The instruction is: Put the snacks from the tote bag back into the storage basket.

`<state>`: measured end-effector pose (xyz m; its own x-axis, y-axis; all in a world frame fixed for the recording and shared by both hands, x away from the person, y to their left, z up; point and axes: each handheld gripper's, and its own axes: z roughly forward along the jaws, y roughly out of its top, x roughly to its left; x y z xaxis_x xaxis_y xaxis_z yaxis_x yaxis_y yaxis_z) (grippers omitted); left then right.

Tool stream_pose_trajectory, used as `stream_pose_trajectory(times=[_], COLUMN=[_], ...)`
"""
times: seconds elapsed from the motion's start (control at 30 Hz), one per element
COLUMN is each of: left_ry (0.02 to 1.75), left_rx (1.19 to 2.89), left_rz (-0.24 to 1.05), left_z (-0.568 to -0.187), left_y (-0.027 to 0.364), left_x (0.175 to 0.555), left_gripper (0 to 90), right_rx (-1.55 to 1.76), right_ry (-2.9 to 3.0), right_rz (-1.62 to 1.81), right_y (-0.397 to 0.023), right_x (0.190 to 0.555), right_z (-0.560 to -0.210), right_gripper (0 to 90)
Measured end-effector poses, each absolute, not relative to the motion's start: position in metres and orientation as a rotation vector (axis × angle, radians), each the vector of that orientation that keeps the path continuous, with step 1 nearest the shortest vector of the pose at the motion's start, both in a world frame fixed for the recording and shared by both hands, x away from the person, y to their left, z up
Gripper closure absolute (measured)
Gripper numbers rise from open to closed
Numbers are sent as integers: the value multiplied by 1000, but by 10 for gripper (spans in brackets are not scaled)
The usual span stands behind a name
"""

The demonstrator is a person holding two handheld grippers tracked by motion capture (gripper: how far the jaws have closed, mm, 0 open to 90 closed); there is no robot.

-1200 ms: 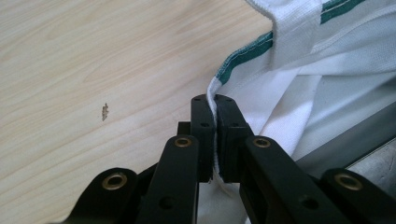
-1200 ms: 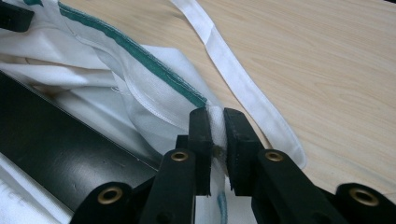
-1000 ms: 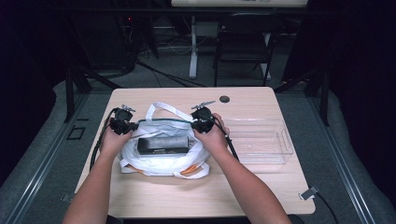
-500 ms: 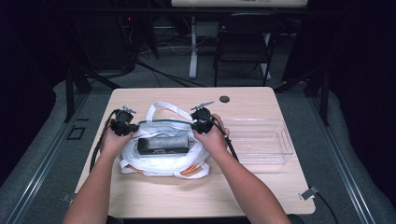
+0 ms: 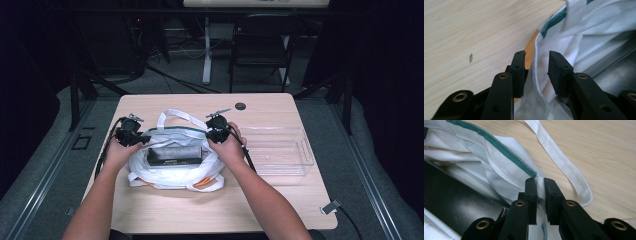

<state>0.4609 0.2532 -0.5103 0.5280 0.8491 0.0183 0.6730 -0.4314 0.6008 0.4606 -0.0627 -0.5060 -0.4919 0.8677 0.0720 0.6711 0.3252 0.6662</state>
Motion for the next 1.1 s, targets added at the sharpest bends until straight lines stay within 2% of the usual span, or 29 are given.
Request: stream_pose_trajectory(times=[0.27,0.4,0.6,0.87,1.1], left_ry=[1203,1199,1200,1227,1231], left_rx=[2197,2194,2192,2180,2186], left_rz=[467,462,479,480,479], left_z=[-497,-497,-505,-509,-511], left_y=[256,259,262,264,263], left_x=[449,445,445,448,449], left_gripper=[631,684,811,872,876], right_rx=[1376,1380,1376,1344,1320], right_ry=[2292,2286,2292,2288,2271], right_rz=[941,944,948,997,1028], right_y=[-63,-64,-64,-66,-73], right_x=[460,460,459,454,446], right_z=[-506,-507,-506,-503,-495], right_gripper=[815,813,809,765,704])
